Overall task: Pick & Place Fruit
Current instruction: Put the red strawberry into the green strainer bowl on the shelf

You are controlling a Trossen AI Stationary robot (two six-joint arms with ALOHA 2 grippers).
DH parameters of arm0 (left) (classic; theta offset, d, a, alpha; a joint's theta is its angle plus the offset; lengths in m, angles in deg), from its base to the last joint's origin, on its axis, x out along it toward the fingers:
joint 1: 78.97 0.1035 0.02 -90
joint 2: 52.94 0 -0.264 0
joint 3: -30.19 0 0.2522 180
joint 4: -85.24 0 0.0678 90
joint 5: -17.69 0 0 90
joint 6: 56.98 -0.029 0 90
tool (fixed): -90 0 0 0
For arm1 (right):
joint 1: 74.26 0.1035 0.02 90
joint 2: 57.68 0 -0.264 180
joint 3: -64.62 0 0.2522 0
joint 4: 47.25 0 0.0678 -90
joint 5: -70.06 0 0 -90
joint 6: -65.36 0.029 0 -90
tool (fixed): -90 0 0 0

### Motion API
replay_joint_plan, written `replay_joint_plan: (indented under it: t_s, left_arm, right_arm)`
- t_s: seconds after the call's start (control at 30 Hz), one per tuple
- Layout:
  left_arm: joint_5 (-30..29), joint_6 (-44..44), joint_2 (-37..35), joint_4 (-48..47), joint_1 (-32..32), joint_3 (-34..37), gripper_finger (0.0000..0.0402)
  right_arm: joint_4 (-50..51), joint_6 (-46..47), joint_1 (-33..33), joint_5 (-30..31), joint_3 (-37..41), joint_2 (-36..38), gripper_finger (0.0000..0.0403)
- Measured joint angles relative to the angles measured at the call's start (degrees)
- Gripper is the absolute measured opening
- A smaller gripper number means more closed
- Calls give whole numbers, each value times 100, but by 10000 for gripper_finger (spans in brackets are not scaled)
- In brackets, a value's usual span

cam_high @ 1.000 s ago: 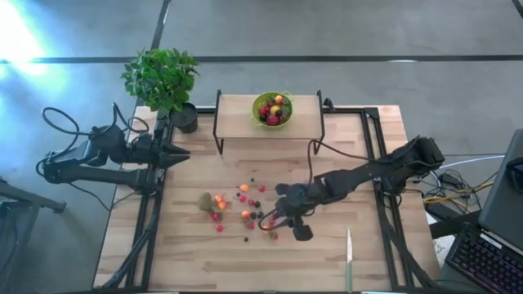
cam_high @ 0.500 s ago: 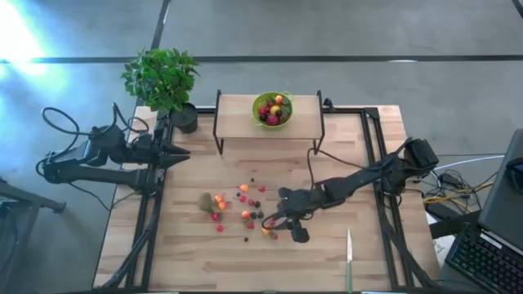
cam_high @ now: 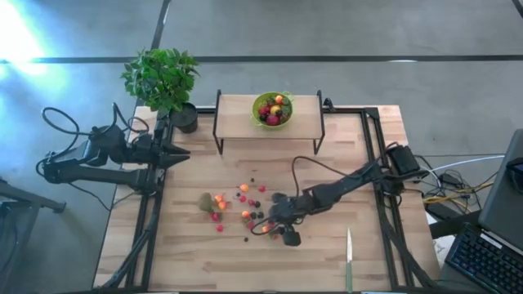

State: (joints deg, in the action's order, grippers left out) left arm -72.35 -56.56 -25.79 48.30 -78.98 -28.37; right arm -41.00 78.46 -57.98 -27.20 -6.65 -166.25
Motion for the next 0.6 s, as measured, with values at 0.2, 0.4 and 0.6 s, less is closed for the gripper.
replay_joint_plan:
  t_s: [0.2, 0.4, 0.6]
  left_arm:
    - [2, 0, 4, 0, -4, -1, 62]
    - [0, 0, 21, -3, -4, -1, 62]
    - [0, 0, 65, 2, -4, 1, 62]
  right_arm:
    - [41, 26, 0, -51, -111, -165, 191]
    - [64, 23, 39, -76, -154, -268, 154]
    - [133, 24, 34, -85, -148, -241, 82]
